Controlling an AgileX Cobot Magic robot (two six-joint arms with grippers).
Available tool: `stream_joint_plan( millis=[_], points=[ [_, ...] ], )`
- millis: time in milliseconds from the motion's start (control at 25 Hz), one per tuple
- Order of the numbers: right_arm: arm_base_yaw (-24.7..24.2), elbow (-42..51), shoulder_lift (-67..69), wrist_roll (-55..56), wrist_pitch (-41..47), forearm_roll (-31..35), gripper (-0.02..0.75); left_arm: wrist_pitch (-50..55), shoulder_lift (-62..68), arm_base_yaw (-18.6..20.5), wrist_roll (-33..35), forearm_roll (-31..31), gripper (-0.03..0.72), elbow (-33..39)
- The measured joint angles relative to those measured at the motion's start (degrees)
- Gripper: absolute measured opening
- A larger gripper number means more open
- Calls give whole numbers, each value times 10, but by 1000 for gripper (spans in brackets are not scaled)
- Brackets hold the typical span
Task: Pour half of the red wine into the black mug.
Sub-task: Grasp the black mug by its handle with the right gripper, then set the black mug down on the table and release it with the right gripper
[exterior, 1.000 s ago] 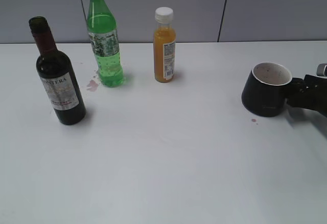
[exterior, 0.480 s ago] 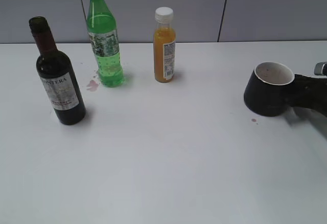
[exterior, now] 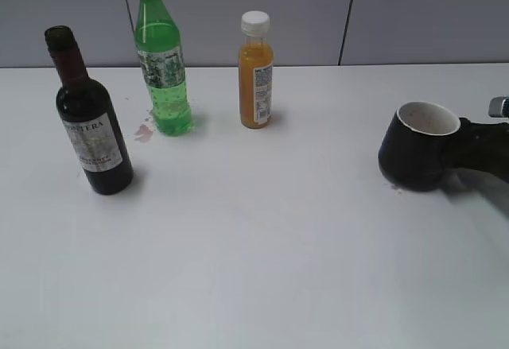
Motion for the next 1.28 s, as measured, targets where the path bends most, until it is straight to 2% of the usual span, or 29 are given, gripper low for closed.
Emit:
stream_joint_plan(
  millis=[240,400,720,1080,1280],
  points=[
    [1,1,-52,24,16,-98,45,0,0,0,0,0,517,0],
    [21,1,-73,46,15,-129,45,0,0,0,0,0,517,0],
    [143,-12,-84,51,15,-166,45,0,0,0,0,0,517,0],
    [256,-106,-68,124,13,-321,45,0,0,0,0,0,517,0],
    [296,-146,-28,142,14,-350,45,0,0,0,0,0,517,0]
  ],
)
